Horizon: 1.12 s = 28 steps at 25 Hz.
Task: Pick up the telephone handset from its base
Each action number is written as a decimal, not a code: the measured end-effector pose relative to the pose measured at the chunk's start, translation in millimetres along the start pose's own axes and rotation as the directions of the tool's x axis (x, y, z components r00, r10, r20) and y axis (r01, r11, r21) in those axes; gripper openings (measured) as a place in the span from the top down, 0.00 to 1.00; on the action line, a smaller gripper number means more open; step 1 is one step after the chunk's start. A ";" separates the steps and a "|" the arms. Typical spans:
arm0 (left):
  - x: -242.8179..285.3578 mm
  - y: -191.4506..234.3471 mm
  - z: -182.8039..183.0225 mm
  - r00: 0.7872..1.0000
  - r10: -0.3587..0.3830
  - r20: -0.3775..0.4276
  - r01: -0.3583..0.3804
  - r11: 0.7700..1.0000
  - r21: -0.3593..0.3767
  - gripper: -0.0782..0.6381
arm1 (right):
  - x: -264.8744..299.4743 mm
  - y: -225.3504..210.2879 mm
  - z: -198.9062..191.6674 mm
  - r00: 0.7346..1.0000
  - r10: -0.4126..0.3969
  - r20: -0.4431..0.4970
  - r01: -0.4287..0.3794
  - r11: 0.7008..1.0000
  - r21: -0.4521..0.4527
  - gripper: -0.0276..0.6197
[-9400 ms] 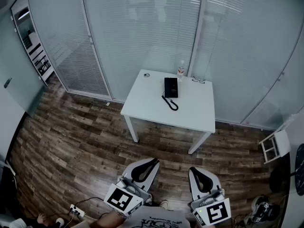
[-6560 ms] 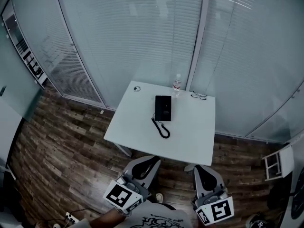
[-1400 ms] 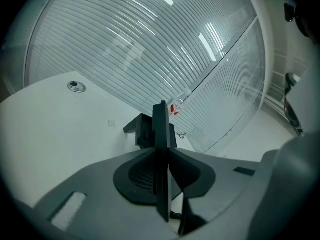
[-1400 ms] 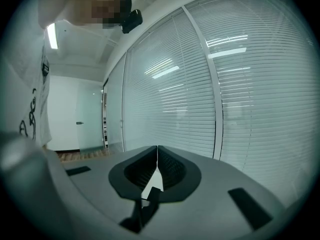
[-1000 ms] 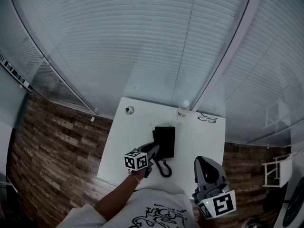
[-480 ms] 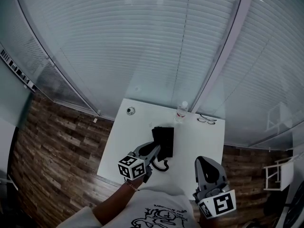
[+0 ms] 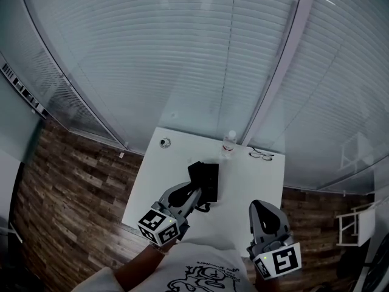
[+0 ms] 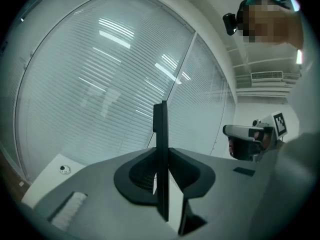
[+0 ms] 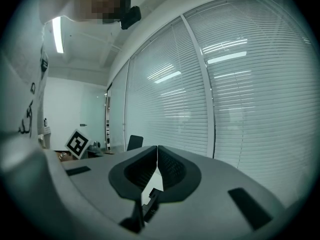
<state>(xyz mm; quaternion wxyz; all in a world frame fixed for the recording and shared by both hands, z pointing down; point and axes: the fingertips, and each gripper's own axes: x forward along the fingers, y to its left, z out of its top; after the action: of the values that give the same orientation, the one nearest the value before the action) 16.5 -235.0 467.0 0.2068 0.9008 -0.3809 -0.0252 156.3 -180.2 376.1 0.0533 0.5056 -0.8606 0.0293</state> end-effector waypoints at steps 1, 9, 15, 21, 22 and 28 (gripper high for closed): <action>-1.5 -4.3 4.6 1.000 -0.002 0.012 0.002 1.000 0.012 0.80 | -0.8 -1.6 -1.4 1.000 0.001 0.001 -0.001 1.000 -0.001 0.95; -17.3 -37.9 36.9 0.997 -0.012 0.077 0.004 0.994 0.105 0.80 | -7.1 -6.8 -3.3 1.000 0.010 0.002 -0.010 1.000 -0.005 0.95; -27.4 -57.3 50.7 0.994 -0.013 0.109 -0.006 0.985 0.171 0.80 | -11.3 -8.1 -4.9 1.000 0.019 0.002 -0.019 1.000 -0.011 0.95; -32.3 -69.1 56.6 0.992 -0.025 0.125 -0.001 0.980 0.200 0.80 | -13.7 -7.0 -4.6 1.000 0.025 0.003 -0.025 0.999 -0.022 0.95; -32.1 -69.7 57.1 0.992 -0.025 0.127 -0.001 0.980 0.201 0.80 | -13.9 -6.7 -3.8 1.000 0.027 0.004 -0.026 0.999 -0.030 0.95; -30.1 -68.7 54.5 0.993 -0.023 0.120 -0.001 0.980 0.201 0.80 | -13.7 -5.4 -1.8 1.000 0.026 0.003 -0.025 0.997 -0.072 0.95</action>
<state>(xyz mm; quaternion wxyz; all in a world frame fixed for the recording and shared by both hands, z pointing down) 30.5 -190.4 387.0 0.0914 0.9160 -0.3883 -0.0425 167.8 -170.8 376.1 0.0693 0.4924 -0.8676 -0.0019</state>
